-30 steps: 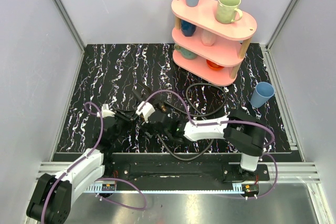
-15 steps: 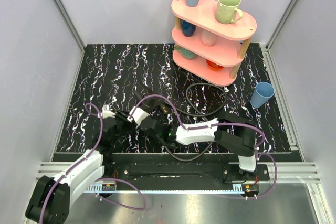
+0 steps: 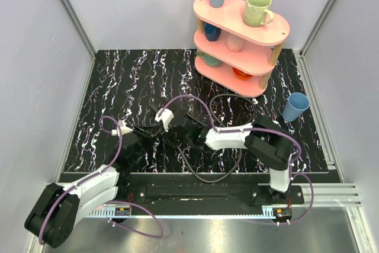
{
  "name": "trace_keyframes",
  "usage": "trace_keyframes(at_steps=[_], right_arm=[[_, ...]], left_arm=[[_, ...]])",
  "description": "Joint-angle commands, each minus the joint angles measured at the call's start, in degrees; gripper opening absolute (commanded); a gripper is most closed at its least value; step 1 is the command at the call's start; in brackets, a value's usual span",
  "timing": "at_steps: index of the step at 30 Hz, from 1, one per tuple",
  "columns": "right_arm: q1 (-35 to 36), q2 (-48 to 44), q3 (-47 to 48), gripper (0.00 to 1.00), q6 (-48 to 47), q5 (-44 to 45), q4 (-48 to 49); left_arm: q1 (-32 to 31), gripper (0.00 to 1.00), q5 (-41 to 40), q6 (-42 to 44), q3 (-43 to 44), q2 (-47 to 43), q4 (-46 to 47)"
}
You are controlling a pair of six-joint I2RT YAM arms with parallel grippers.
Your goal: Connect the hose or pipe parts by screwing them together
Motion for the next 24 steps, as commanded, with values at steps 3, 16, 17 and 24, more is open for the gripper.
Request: trace_keyframes(at_steps=[3,16,17,24], right_arm=[[-8.6,-0.5,0.2,0.00,11.4,-26.8,9.4],[-14.7,4.7,-0.1,0.00,27.2,-42.8,19.2],[-14.8,4.6,-0.3,0.04,27.1,-42.4,18.7],[-15.0,1.1,-2.3,0.44,24.2,-37.2,12.5]], left_arm=[[-4.9,0.00,3.8,-1.3,-11.3,3.1,15.9],[-5.6,0.00,5.0,-1.2,-11.1,15.5,28.0],[-5.6,0.00,5.1,-1.2,-11.2,16.8,29.4],[-5.6,0.00,4.2,-2.0,-10.2,18.3,30.2]])
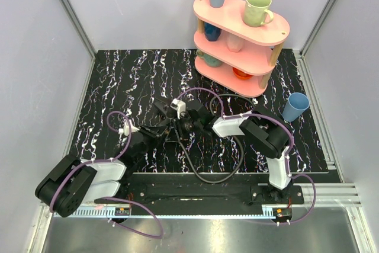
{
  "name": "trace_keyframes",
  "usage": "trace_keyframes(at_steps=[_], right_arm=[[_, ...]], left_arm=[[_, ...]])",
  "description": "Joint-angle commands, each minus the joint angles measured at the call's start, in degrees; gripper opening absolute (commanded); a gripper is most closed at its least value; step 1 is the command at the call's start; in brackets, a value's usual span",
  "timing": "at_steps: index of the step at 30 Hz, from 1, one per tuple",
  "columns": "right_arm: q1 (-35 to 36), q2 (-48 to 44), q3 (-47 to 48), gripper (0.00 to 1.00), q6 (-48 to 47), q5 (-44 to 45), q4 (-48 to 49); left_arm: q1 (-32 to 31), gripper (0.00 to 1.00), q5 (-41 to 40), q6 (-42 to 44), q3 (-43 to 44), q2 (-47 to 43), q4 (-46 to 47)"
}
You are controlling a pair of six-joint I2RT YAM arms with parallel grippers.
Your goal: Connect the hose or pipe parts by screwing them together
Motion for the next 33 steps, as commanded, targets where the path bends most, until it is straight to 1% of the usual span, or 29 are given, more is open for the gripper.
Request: trace_keyframes(at_steps=[1,2,5,6,9,10,12,15,18,21,22,24,26,27,29,30,33], right_arm=[[0.1,-4.9,0.1,0.47,-1.0,4.2,0.9],[0.1,-5.7,-0.3,0.53,-2.0,5.4,-1.0],[0.1,-10.0,-1.2,0.58,-3.7,11.8,-7.7],[0.1,-11.9,-1.4,0.62,-3.8,13.1,-9.1],[0.4,-15.6,-3.0,0.67,-5.3,17.2,-13.2],[0.8,-16.4,-3.7,0.68,-5.8,20.0,-14.8],[2.0,-17.8,-4.0,0.68,-7.8,22.5,-16.4],[4.3,-18.4,-4.3,0.67,-8.8,27.8,-18.4],[6.2,-18.7,-4.7,0.65,-7.6,29.9,-18.3],[8.4,-18.8,-7.6,0.64,-5.7,33.2,-13.4],[8.6,-18.5,-9.0,0.64,-5.2,34.7,-10.2],[8.6,-17.4,-9.4,0.64,-3.6,36.2,-8.9],[8.6,-17.9,-9.2,0.61,-1.5,39.8,-8.7],[8.6,-18.4,-9.1,0.60,-0.7,41.1,-8.7],[8.6,-19.1,-7.6,0.57,1.1,46.4,-11.6],[8.7,-18.9,-6.6,0.53,1.3,50.3,-15.1],[7.5,-16.2,-3.4,0.51,0.2,51.9,-17.8]], left_arm=[[-2.1,0.00,6.5,-0.6,-10.0,-0.5,11.5],[-2.1,0.00,6.6,-0.5,-9.5,-0.8,10.8],[-2.1,0.00,6.4,-0.2,-8.5,-2.2,8.6],[-2.1,0.00,6.3,-0.2,-8.3,-2.6,8.0],[-2.1,0.00,5.8,0.1,-7.7,-3.7,6.1],[-2.1,0.00,5.8,0.1,-7.5,-4.0,5.2],[-2.1,0.00,5.8,0.4,-7.1,-4.2,4.7],[-2.1,0.00,5.8,0.5,-7.0,-4.5,4.6],[-2.1,0.00,5.4,2.2,-5.9,-5.0,1.6],[-2.1,0.00,5.4,2.5,-5.6,-5.7,-0.1],[-2.1,0.00,5.5,2.5,-5.6,-6.4,-1.2],[-2.1,0.00,5.8,2.8,-5.4,-7.1,-2.6],[-2.1,0.00,5.6,2.7,-5.5,-8.6,-6.0],[-2.1,0.00,5.4,3.0,-5.4,-9.3,-6.9],[-2.1,0.00,5.1,3.1,-5.5,-11.2,-9.6],[-2.1,0.00,5.0,3.2,-5.5,-11.8,-10.4],[-2.1,0.00,4.7,3.5,-5.2,-14.3,-13.3]])
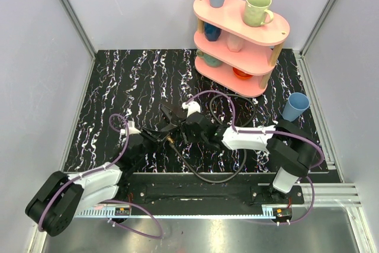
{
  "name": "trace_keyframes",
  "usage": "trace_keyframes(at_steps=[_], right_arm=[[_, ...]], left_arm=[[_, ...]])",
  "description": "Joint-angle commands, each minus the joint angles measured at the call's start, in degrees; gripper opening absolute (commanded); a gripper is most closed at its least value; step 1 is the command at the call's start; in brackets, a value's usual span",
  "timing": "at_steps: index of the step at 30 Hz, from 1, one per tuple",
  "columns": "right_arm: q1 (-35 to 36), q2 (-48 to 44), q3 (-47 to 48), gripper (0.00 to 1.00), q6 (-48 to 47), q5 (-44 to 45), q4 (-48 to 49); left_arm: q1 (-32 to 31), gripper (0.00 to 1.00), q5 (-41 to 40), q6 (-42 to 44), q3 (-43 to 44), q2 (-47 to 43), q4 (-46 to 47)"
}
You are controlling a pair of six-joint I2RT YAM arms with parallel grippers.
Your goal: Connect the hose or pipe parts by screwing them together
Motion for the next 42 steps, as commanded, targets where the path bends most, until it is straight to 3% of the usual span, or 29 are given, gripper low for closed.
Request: trace_keyframes(at_steps=[1,13,23,27,31,36,40,42], right_arm=[[-1.5,1.7,5.8,0.50,1.3,8.7,-2.3],[-5.3,14.3,17.6,0.45,-2.5,2.8,-3.3],[-5.5,22.1,26.4,0.46,-8.4,-5.8,-2.3],[-5.6,23.5,27.9,0.47,-11.4,-13.0,-0.4],[-5.5,24.6,30.3,0.47,-12.9,-15.3,-0.9],[-5.5,23.6,28.0,0.47,-12.1,-16.9,1.3],[-5.5,21.4,25.3,0.47,-11.9,-15.6,1.3],[-5.6,19.1,24.3,0.47,-12.1,-14.8,0.6]], left_arm=[[-0.3,0.00,-0.3,1.6,-5.0,-4.2,-1.1],[-0.8,0.00,0.9,1.5,-7.4,-7.6,-2.8],[-0.8,0.00,-0.5,1.8,-7.2,-6.4,1.1],[-0.8,0.06,-0.7,1.3,-6.9,-3.9,4.5],[-0.8,0.18,0.8,1.0,-5.8,0.7,8.3],[-0.8,0.25,0.1,-0.4,-6.9,3.3,11.8],[-0.8,0.25,-0.5,-0.2,-6.8,3.8,12.7],[-0.8,0.11,-0.5,0.1,-6.4,3.8,12.7]])
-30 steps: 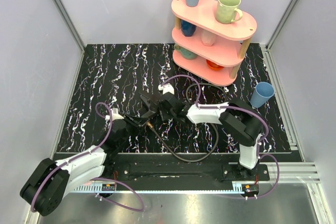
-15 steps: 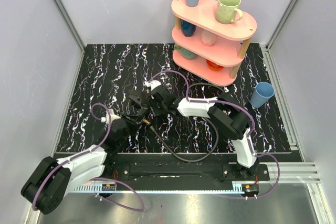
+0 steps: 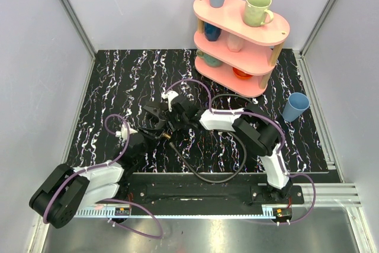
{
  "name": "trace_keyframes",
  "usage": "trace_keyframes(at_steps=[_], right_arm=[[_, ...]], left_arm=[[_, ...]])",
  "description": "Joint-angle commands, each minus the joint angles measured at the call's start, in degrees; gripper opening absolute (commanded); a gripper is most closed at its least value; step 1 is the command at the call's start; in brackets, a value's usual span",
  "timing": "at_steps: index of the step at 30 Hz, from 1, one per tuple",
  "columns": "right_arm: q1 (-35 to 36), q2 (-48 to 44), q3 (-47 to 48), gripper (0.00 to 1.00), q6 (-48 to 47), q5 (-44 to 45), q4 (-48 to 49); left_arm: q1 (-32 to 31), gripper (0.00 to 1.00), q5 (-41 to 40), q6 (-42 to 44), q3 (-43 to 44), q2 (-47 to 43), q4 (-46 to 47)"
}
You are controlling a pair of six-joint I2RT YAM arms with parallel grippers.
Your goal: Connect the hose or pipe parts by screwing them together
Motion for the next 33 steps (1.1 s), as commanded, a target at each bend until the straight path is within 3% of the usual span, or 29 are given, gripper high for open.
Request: trace_keyframes(at_steps=[1,2,7,11,21,33], right_arm=[[0.1,-5.3,-1.8,0.48,-0.2,-1.0,4.4],[0.0,-7.2,-2.2,0.48,-0.3,-1.3,3.9],[-0.4,-14.0,-7.3,0.57,-0.7,-0.6,2.3],[-0.4,-19.4,-14.6,0.65,1.8,-2.2,6.4],[3.5,-26.5,-31.9,0.63,6.5,0.8,23.1],[10.9,-22.5,-33.8,0.63,7.2,11.3,28.0]], left_arm=[[-1.5,0.06,7.2,1.9,-5.9,-0.5,10.3],[-1.6,0.00,7.2,1.6,-5.7,-0.4,9.9],[-1.6,0.00,7.1,0.9,-5.3,-0.2,9.3],[-1.5,0.00,6.4,0.3,-5.0,-0.2,8.9],[-1.6,0.00,5.8,0.1,-3.6,0.6,7.7],[-1.5,0.00,2.0,3.2,0.6,-4.4,-0.9]])
